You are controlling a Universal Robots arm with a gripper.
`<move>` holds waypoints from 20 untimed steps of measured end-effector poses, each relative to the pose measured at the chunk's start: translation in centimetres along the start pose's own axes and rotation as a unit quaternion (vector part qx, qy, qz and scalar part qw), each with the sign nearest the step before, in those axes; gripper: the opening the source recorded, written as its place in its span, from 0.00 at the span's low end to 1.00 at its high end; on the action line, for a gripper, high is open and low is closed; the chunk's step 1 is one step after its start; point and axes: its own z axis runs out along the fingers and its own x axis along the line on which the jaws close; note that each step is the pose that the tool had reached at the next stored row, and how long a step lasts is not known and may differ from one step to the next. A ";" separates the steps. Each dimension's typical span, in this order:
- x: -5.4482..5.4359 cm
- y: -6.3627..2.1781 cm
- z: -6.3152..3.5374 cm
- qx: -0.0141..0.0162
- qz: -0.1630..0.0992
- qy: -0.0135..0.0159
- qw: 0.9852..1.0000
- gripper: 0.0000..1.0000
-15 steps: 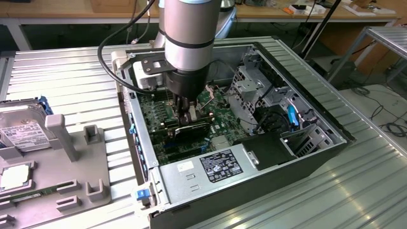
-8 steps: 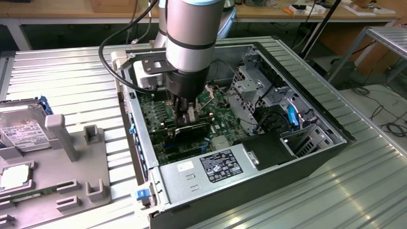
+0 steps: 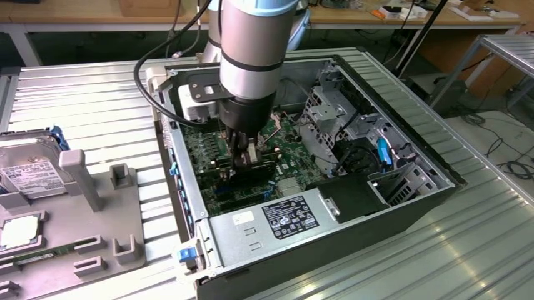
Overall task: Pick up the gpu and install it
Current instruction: 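Press down on the gpu until it lock into place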
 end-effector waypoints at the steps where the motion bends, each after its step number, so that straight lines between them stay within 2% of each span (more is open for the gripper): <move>1: 0.0 0.00 0.10 0.000 0.000 -0.001 1.000 0.11; 2: 0.0 0.01 0.26 0.000 0.000 -0.003 1.000 0.11; 15: 0.0 0.01 0.73 -0.001 0.001 -0.002 1.000 0.11; 18: 0.0 0.01 0.67 -0.001 0.001 -0.003 1.000 0.11; 20: 0.0 0.00 0.23 -0.001 0.001 -0.003 1.000 0.11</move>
